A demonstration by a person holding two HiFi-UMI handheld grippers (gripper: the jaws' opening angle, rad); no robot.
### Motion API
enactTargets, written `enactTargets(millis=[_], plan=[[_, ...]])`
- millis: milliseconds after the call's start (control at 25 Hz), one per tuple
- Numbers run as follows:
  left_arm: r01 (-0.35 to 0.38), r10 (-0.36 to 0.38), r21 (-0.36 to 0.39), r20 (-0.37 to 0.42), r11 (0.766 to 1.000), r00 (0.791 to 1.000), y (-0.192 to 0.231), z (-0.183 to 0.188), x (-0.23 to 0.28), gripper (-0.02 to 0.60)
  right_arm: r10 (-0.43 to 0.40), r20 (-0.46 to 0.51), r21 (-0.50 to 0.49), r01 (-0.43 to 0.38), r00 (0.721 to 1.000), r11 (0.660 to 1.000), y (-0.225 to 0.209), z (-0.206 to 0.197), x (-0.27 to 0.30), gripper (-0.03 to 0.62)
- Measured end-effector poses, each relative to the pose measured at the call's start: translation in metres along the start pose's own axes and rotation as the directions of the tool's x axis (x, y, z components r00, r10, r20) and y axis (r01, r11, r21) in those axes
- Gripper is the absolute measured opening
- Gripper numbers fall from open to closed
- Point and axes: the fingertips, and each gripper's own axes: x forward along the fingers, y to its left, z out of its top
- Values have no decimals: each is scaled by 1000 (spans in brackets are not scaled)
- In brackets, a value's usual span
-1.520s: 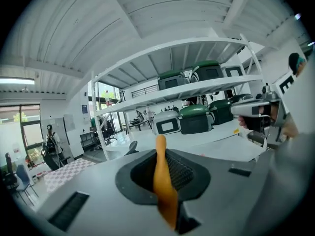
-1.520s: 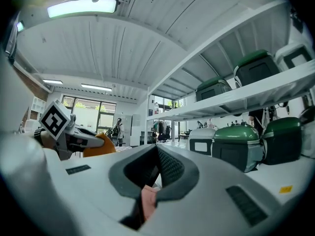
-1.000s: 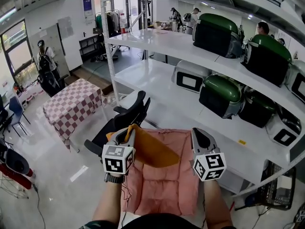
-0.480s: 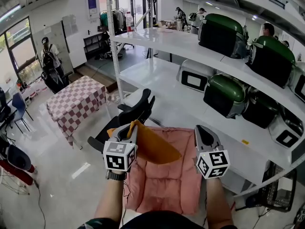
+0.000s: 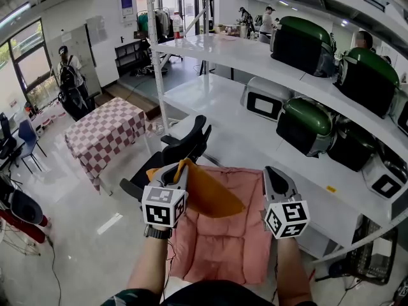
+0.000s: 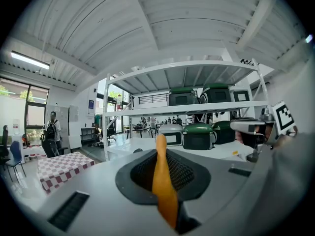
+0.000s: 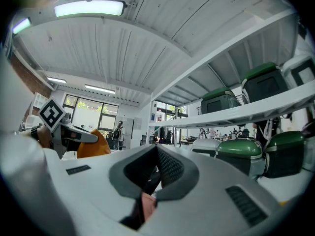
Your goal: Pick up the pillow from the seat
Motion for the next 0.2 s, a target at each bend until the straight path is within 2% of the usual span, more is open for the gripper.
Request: enactTargets(millis=[200], plan=[[8, -8, 6, -1, 1000, 1000, -1, 1, 2, 35, -2, -1, 2, 2, 1000, 1000, 0, -4, 1, 2]])
